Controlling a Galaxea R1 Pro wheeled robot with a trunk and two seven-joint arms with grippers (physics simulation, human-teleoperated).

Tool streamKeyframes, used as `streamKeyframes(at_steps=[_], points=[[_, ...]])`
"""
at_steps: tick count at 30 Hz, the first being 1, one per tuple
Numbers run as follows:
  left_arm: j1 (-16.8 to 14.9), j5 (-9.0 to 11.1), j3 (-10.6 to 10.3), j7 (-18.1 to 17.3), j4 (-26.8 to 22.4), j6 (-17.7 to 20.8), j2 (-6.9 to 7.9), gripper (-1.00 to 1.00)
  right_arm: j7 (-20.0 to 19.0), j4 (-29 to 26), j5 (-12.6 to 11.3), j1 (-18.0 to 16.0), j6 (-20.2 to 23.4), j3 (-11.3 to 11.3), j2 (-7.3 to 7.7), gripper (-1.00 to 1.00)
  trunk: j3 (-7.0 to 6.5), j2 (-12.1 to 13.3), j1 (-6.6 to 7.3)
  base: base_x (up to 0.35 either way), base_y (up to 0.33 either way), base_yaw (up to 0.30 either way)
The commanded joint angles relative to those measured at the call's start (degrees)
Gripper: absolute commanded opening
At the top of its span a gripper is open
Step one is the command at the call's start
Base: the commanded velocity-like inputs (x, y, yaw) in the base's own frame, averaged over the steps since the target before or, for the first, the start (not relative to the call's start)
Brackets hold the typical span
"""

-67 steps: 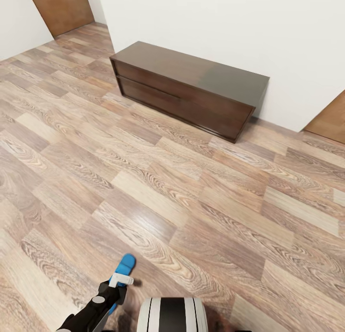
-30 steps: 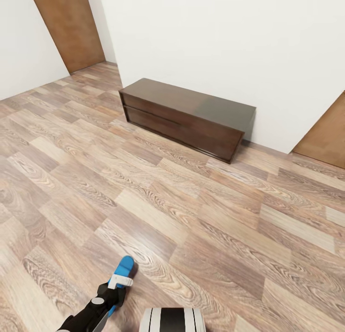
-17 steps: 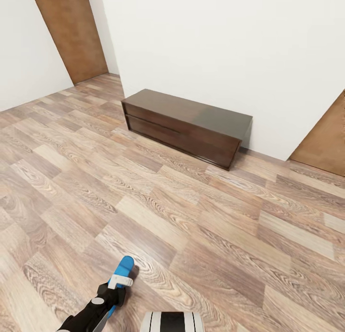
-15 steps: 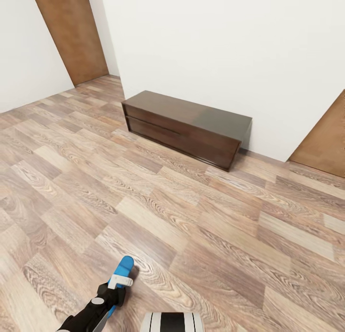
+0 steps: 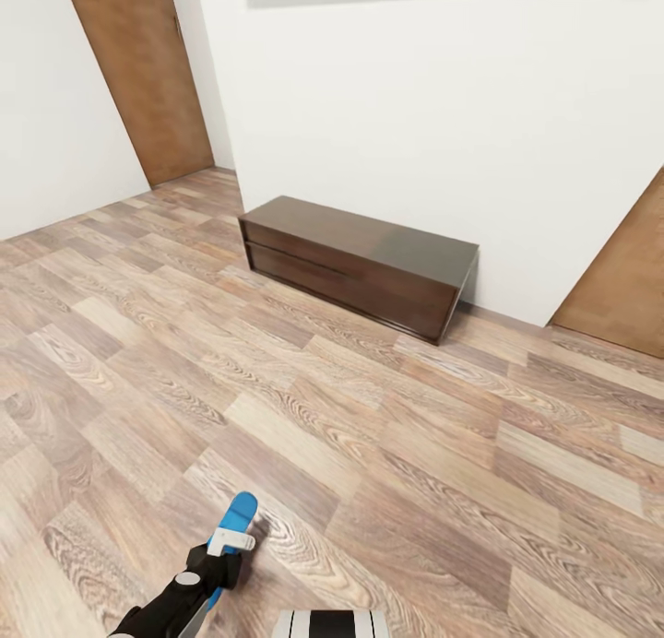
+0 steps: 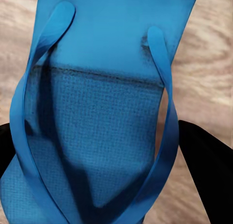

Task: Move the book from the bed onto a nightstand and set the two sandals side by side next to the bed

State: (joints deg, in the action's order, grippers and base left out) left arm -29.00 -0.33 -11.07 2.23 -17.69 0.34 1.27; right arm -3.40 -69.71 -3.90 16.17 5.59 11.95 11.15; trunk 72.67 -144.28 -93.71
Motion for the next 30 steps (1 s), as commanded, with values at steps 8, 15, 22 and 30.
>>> streamKeyframes(at_steps=[8, 15, 22, 30], points=[[0.0, 0.1, -0.3, 0.2, 2.4, -0.1, 0.05, -1.0, -0.3, 4.1, 0.7, -2.8, 0.2, 0.1, 0.69, 1.0, -1.75, 0.1, 0.21, 0.0, 0.0, 0.0], [0.1, 0.2, -0.3, 0.2, 3.2, -0.2, 0.05, -1.0, -0.2, 4.7, 1.7, -3.2, 0.1, 0.1, 0.78, 1.0, -3.3, 0.2, 0.39, 0.0, 0.0, 0.0], [0.1, 0.2, -0.3, 0.2, 3.4, -0.3, 0.11, -1.0, -0.1, 5.9, 1.9, -3.3, 0.1, 0.2, 0.87, 1.0, -4.85, 0.3, 0.57, 0.0, 0.0, 0.0], [0.1, 0.2, -0.3, 0.2, 4.3, -2.1, 0.14, -1.0, -0.1, 10.1, 2.0, -5.2, -0.1, 0.2, 1.1, 1.0, -6.62, 0.4, 0.78, 0.0, 0.0, 0.0]])
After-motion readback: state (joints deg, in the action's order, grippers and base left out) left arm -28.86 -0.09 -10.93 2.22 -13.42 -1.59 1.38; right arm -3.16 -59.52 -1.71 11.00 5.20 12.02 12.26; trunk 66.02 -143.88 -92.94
